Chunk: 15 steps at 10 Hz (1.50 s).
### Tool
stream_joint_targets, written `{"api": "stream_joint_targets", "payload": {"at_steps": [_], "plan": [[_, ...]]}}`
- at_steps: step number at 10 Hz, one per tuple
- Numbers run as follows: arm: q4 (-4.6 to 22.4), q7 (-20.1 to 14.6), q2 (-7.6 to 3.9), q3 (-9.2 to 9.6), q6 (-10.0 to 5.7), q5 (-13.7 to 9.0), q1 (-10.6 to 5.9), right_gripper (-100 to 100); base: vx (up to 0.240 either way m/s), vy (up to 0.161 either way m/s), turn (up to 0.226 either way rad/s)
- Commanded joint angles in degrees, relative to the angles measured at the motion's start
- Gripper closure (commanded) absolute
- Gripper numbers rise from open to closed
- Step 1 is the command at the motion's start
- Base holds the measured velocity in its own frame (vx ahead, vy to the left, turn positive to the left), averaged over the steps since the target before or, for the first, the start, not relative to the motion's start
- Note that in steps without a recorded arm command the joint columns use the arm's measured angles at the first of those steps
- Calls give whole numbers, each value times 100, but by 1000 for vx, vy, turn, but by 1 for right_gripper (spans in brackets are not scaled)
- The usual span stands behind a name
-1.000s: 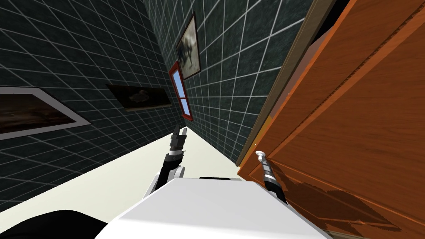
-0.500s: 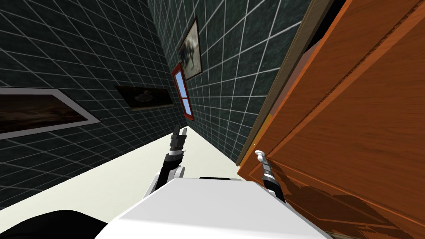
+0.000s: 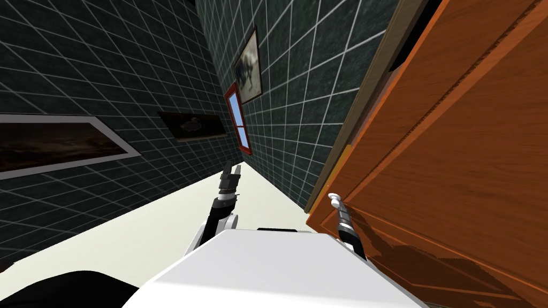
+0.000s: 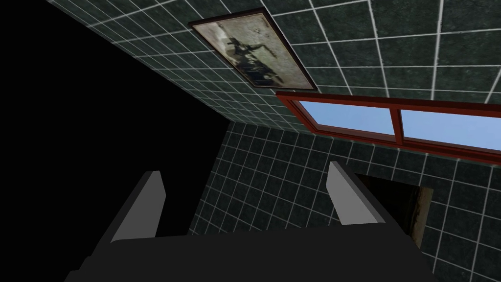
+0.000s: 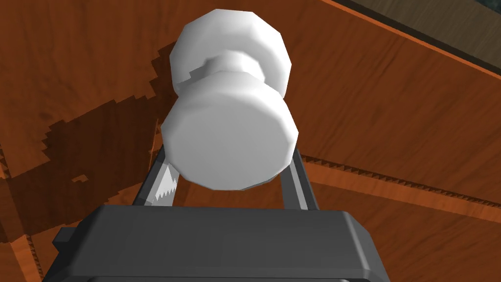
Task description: Pull the door open
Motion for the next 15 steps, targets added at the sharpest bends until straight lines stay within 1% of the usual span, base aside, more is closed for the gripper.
{"api": "stream_joint_targets", "payload": {"at_steps": [1,2,3,4,5,6,7,8,10,11,12,13,14,15], "plan": [[-6,-222,35,-21,10,6,-20,100,-53,-18,44],[-14,-426,70,-76,32,8,-42,100,-51,-10,52],[-14,-460,70,-76,32,8,-42,100,-38,-9,26],[-23,-697,105,-130,54,10,-64,100,-40,-11,47],[-31,-842,139,-185,75,11,-86,100,-64,-20,75],[-31,-934,139,-185,75,11,-86,100,-48,-16,40],[-40,-1128,174,-239,97,13,-108,100,-44,-15,63],[-40,-1172,174,-239,97,13,-108,100,-36,-11,43],[-58,-1541,243,-348,141,18,-152,100,-55,-17,71],[-58,-1647,243,-348,141,18,-152,100,-52,-15,47],[-67,-1832,278,-403,163,20,-174,100,-46,-12,55],[-67,-1884,278,-403,163,20,-174,100,-33,-5,28],[-77,-2121,312,-457,184,23,-195,100,-46,-7,52],[-86,-2266,347,-512,206,26,-217,100,-68,-16,85]]}}
